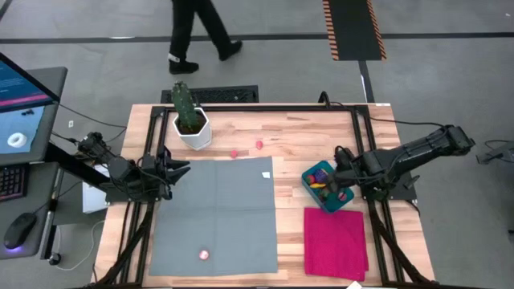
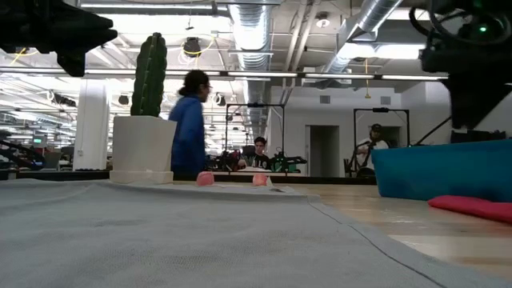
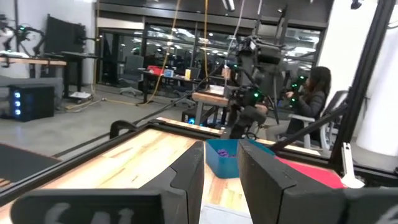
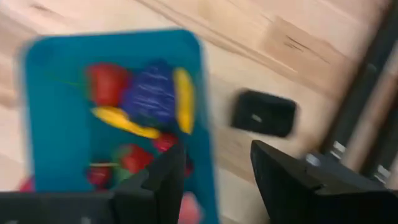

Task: Pick and placing Produce into tupperware
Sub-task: Adjust the blue bin

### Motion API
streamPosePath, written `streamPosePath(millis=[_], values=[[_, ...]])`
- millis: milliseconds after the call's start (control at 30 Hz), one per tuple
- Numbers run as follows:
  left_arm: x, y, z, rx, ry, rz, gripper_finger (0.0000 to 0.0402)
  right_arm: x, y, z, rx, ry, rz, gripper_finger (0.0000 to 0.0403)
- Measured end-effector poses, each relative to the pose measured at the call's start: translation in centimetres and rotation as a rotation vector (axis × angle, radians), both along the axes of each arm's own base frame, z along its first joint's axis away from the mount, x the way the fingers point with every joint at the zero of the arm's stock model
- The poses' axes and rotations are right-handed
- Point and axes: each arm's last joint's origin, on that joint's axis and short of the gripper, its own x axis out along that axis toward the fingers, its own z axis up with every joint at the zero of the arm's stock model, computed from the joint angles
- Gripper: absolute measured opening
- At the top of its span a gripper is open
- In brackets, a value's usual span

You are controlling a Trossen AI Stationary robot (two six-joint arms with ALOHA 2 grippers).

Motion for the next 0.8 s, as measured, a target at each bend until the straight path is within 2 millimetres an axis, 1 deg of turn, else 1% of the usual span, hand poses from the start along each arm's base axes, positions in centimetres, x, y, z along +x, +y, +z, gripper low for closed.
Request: streamPosePath(millis=[100, 267, 333, 433, 567, 800], values=[[0.0, 0.1, 0.0, -0.010, 0.004, 0.037, 0.0087, -0.9, 0.2, -0.2, 0.004, 0.074, -0.024, 0.0194], [-0.1, 0.2, 0.0, -0.064, -0.002, 0.077, 0.0087, -1.0, 0.8, -0.2, 0.048, 0.085, -0.007, 0.0180], [-0.1, 0.2, 0.0, -0.097, -0.013, 0.073, 0.0087, -1.0, 1.1, -0.8, 0.072, 0.125, 0.005, 0.0177], [-0.1, 0.2, 0.0, -0.143, -0.027, 0.062, 0.0087, -1.3, 1.4, -2.2, 0.089, 0.205, 0.007, 0.0176], [0.0, 0.2, 0.0, -0.152, -0.031, 0.036, 0.0087, -0.7, 1.9, -2.9, 0.065, 0.254, 0.038, 0.0170], [0.0, 0.2, -0.1, -0.124, -0.020, 0.048, 0.0087, 0.0, 2.0, -4.4, 0.015, 0.360, -0.004, 0.0151]])
